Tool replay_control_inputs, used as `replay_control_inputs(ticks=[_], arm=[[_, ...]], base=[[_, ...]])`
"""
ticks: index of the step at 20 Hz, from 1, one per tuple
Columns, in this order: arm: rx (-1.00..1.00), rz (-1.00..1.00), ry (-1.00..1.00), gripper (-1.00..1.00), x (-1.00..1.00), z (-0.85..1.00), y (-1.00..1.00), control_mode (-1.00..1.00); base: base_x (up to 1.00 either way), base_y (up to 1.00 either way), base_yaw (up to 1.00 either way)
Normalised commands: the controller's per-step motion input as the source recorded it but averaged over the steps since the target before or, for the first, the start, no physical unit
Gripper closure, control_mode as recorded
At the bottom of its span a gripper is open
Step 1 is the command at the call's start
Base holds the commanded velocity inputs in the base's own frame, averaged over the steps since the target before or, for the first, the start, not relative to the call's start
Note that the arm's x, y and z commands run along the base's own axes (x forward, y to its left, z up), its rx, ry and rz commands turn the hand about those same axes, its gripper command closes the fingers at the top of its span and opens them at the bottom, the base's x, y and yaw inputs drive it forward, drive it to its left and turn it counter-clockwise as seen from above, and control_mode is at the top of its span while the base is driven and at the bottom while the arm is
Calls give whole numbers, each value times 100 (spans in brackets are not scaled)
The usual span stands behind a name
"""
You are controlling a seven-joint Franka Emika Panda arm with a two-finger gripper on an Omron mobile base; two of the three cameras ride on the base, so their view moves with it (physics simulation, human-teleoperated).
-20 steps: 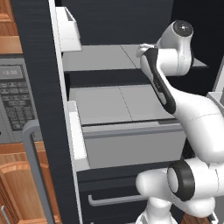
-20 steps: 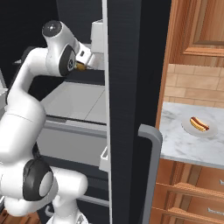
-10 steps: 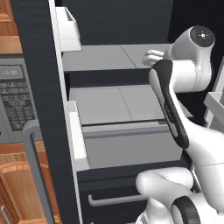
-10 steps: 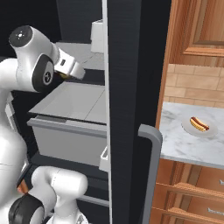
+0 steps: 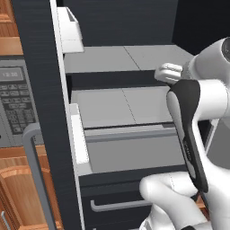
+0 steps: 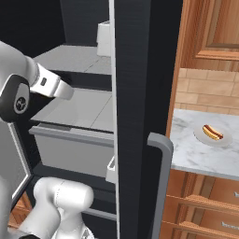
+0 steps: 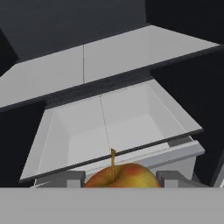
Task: Place the cold items (apple and peach) from the fridge in one tupperware on the dining counter. Place the warm items (kebab skewer and hot dog) in the stove area in another tupperware.
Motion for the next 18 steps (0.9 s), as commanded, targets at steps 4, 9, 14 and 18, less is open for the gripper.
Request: replay_control_inputs(ticks=[4,9,14,18], arm=[[0,0,1,100,-13,0,0,-100],[-1,0,-3,100,-13,-2,2,100],[0,0,0,100,0,0,0,100],[0,0,0,100,0,0,0,100]], base=[[0,0,0],[-19,2,0],[-100,11,0],[-100,15,0]])
